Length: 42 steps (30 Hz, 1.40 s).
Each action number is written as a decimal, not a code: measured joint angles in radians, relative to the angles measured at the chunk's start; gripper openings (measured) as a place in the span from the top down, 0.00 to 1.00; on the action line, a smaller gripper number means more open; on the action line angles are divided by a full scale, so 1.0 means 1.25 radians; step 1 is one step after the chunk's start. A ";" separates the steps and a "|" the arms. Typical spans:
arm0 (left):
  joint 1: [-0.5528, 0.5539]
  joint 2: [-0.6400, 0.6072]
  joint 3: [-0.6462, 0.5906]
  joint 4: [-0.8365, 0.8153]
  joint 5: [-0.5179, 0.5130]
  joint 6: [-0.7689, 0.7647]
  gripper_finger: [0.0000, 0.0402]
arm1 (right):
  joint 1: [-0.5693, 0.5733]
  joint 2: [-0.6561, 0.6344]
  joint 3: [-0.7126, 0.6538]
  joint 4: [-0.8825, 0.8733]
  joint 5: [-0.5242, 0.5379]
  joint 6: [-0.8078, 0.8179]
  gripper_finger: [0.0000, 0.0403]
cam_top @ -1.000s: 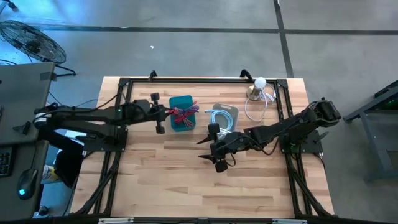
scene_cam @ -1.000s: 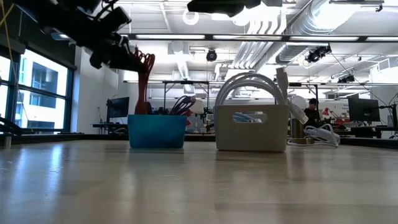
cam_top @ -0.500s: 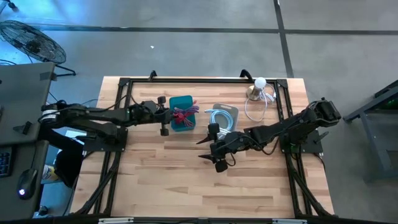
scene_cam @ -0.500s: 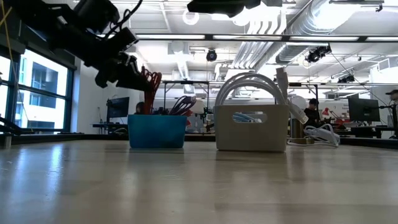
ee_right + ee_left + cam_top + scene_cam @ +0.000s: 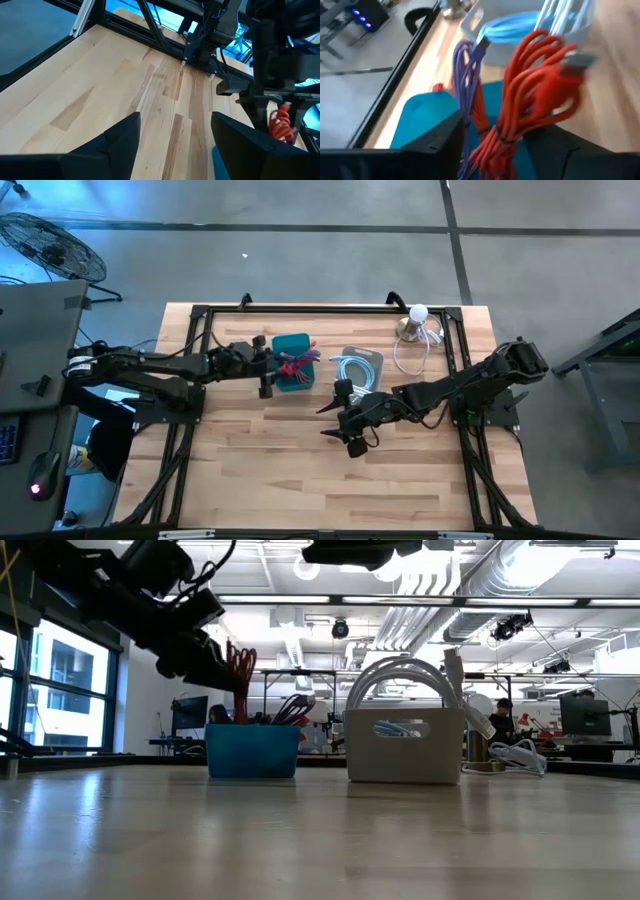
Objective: Pick & Place USB Port
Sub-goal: Put the red charger cable into the blue bin
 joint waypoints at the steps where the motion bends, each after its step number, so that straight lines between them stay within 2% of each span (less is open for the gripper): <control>1: 0.000 0.000 0.000 -0.008 -0.004 0.012 0.52 | 0.000 0.000 0.000 0.000 0.000 0.000 0.41; 5: 0.000 0.000 0.000 0.012 0.024 0.030 0.45 | 0.000 0.000 0.000 -0.005 0.000 0.000 0.41; 10: -0.001 -0.002 0.031 -0.006 0.033 0.066 0.42 | 0.000 0.000 0.000 -0.007 0.000 0.003 0.41; 20: -0.001 -0.002 0.089 -0.056 0.035 0.100 0.42 | 0.000 0.000 0.000 -0.035 0.000 0.018 0.41; 28: 0.000 -0.002 0.092 -0.072 -0.007 0.110 0.42 | 0.000 0.000 0.000 -0.041 0.000 0.019 0.41; 34: 0.000 -0.002 0.093 -0.051 -0.002 0.111 0.42 | 0.000 0.000 0.000 -0.041 0.000 0.019 0.41; 42: -0.001 -0.020 0.142 -0.121 0.002 0.129 0.42 | 0.000 0.000 0.000 -0.041 0.000 0.019 0.41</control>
